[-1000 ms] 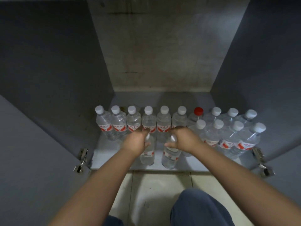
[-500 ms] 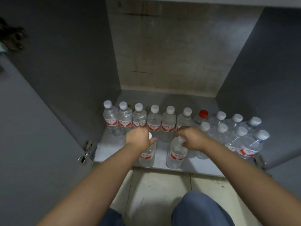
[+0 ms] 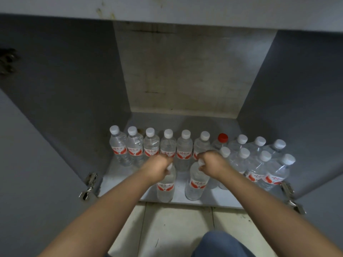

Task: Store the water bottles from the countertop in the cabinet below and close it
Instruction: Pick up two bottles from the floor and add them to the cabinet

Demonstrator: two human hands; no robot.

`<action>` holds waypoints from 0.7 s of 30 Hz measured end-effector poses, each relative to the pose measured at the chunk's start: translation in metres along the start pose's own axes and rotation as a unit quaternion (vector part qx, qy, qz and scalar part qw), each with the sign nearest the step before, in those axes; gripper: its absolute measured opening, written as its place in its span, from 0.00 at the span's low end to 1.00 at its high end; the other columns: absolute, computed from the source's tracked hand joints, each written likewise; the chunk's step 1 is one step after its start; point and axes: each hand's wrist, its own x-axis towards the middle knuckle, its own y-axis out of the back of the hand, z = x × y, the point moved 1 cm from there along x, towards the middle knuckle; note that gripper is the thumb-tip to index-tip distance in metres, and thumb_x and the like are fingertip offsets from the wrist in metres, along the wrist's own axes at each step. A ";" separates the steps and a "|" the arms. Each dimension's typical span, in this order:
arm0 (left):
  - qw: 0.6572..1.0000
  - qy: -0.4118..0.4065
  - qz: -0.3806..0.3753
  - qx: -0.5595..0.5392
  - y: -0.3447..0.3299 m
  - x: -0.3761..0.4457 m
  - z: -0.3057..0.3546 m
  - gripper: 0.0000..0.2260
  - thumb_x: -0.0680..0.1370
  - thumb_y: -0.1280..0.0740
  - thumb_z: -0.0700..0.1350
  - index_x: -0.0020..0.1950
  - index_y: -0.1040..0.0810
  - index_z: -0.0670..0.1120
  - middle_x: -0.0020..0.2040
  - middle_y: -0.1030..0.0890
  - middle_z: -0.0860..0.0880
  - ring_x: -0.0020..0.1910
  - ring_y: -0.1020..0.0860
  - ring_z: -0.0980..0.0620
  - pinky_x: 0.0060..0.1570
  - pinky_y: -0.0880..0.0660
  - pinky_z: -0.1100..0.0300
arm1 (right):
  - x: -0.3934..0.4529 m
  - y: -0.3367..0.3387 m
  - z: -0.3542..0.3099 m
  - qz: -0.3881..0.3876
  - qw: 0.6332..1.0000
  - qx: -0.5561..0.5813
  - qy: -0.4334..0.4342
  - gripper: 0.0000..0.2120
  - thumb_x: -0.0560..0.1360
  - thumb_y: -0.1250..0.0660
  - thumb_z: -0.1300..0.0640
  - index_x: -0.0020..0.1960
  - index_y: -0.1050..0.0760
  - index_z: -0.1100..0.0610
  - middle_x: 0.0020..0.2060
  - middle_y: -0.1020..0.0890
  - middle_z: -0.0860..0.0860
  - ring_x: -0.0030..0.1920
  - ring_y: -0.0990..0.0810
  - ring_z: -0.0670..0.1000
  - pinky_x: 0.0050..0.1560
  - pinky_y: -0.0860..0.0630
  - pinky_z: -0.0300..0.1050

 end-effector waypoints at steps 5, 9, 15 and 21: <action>0.999 0.028 0.023 -0.013 0.001 0.030 0.013 0.14 0.79 0.39 0.41 0.64 0.29 0.40 0.63 0.25 0.40 0.62 0.26 0.42 0.60 0.28 0.53 | 0.015 0.002 0.006 0.004 1.000 -0.012 -0.005 0.17 0.78 0.39 0.61 0.67 0.30 0.60 0.64 0.25 0.59 0.64 0.26 0.57 0.62 0.29 0.43; 0.999 0.034 0.011 0.001 0.005 0.058 0.030 0.17 0.81 0.40 0.41 0.68 0.34 0.38 0.66 0.29 0.38 0.65 0.28 0.42 0.62 0.31 0.52 | 0.033 0.005 0.013 -0.006 1.000 -0.008 -0.017 0.19 0.79 0.41 0.61 0.70 0.34 0.57 0.69 0.29 0.57 0.68 0.30 0.57 0.67 0.32 0.44; 1.000 0.019 0.001 0.009 0.003 0.079 0.032 0.18 0.80 0.39 0.43 0.69 0.34 0.40 0.67 0.29 0.39 0.66 0.29 0.42 0.64 0.31 0.52 | 0.046 -0.003 0.022 0.009 1.000 -0.006 0.001 0.21 0.79 0.40 0.60 0.71 0.36 0.58 0.68 0.30 0.59 0.68 0.30 0.57 0.67 0.33 0.46; 1.000 0.004 -0.011 0.013 0.003 0.081 0.028 0.20 0.80 0.39 0.45 0.71 0.36 0.43 0.70 0.30 0.42 0.68 0.30 0.44 0.66 0.33 0.54 | 0.039 -0.010 0.024 0.027 0.999 0.013 0.019 0.26 0.81 0.43 0.58 0.76 0.48 0.55 0.74 0.37 0.54 0.72 0.36 0.56 0.72 0.40 0.45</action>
